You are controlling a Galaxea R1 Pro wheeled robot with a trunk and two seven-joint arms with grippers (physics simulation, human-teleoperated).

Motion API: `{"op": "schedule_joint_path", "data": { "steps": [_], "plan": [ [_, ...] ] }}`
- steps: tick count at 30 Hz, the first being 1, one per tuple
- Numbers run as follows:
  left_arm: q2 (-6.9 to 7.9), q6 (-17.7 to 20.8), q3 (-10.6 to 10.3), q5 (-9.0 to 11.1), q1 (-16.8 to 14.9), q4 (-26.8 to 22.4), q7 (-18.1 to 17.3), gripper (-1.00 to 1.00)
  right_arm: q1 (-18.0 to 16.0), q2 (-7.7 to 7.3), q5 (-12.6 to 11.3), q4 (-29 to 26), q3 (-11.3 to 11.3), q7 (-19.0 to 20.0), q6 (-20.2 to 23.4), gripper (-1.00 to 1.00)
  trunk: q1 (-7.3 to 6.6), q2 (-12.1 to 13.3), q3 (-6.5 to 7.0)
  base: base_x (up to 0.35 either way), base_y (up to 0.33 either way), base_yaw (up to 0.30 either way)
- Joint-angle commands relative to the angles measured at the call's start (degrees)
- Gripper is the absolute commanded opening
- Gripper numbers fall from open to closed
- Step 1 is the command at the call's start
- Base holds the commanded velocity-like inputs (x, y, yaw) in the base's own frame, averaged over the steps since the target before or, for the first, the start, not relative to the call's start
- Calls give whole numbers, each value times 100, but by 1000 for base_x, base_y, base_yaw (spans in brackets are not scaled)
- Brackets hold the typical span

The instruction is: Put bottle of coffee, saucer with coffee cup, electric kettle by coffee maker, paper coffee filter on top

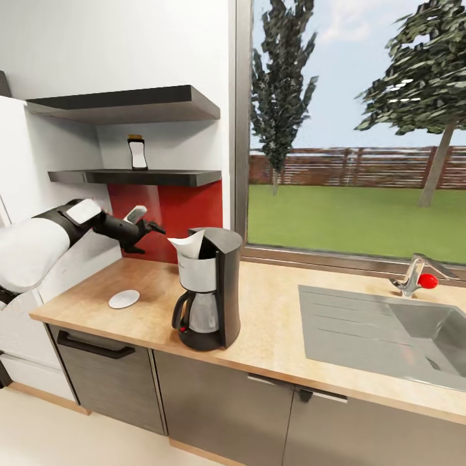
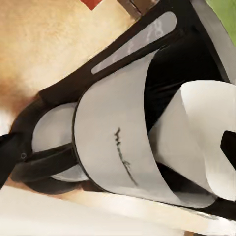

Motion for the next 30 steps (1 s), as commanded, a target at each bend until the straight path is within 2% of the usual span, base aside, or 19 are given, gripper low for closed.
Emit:
{"op": "schedule_joint_path", "data": {
  "steps": [1,2,3,7,9,10,12,13,16,17,19,20,21,22,23,24,26,30],
  "plan": [
    [231,3,28,-2,16,13,-31,100,-2,3,-5,5,-13,-2,-20,100,2,-4,-3,0,0,0],
    [442,-11,7,-15,134,3,-39,100,-2,3,-6,5,-13,-2,-20,100,2,-4,-3,0,0,0],
    [501,-24,-3,-18,225,-5,-43,100,-2,4,-7,5,-13,-2,-20,100,2,-4,-3,0,0,0],
    [604,-92,-18,-46,622,-148,-49,100,-2,7,-11,5,-13,-2,-20,100,2,-4,-3,0,0,0],
    [627,-129,-27,-79,1011,-535,-53,100,-2,4,-13,5,-13,-2,-20,100,2,-4,-3,0,0,0],
    [623,-146,-155,-96,1547,-1207,-57,100,-2,3,-14,5,-13,-2,-20,100,2,-4,-3,0,0,0],
    [619,-185,-441,-97,2074,-1970,-58,100,-2,2,-12,5,-13,-2,-20,100,2,-4,-3,0,0,0],
    [618,-212,-531,-97,2221,-2181,-59,100,-2,2,-11,5,-13,-2,-20,100,2,-4,-3,0,0,0],
    [618,-489,-1067,-91,3177,-3494,-63,100,-2,2,-10,5,-13,-2,-27,100,2,-4,-3,0,0,0],
    [619,-626,-1200,-89,3500,-3915,-65,100,-2,2,-8,5,-13,-2,-28,100,2,-4,-3,0,0,0],
    [621,-1195,-1373,-91,4335,-4823,-196,100,-2,2,-7,5,-13,-2,-71,100,2,-4,-3,0,0,0],
    [625,-1478,-1423,-94,4670,-5139,-346,100,-2,1,-7,5,-13,-2,-102,100,2,-4,-3,0,0,0],
    [629,-1610,-1442,-98,4810,-5258,-443,100,-2,1,-6,5,-13,-2,-117,100,2,-4,-3,0,0,0],
    [640,-1962,-1473,-119,5143,-5490,-784,100,-2,1,-6,5,-13,-2,-156,100,2,-4,-3,0,0,0],
    [647,-2064,-1480,-137,5227,-5539,-903,100,-2,1,-6,5,-13,-2,-164,100,2,-4,-3,0,0,0],
    [689,-2339,-1491,-264,5437,-5634,-1239,100,-2,1,-5,5,-13,-2,-180,100,2,-4,-3,0,0,0],
    [771,-2924,-1460,-667,5781,-5675,-1706,100,-2,1,-5,5,-13,-2,-193,100,2,-4,-3,3,0,0],
    [798,-3685,-1433,-814,6116,-5560,-1828,100,-2,1,-10,5,-13,-2,-196,100,2,-4,-3,96,86,0]
  ]
}}
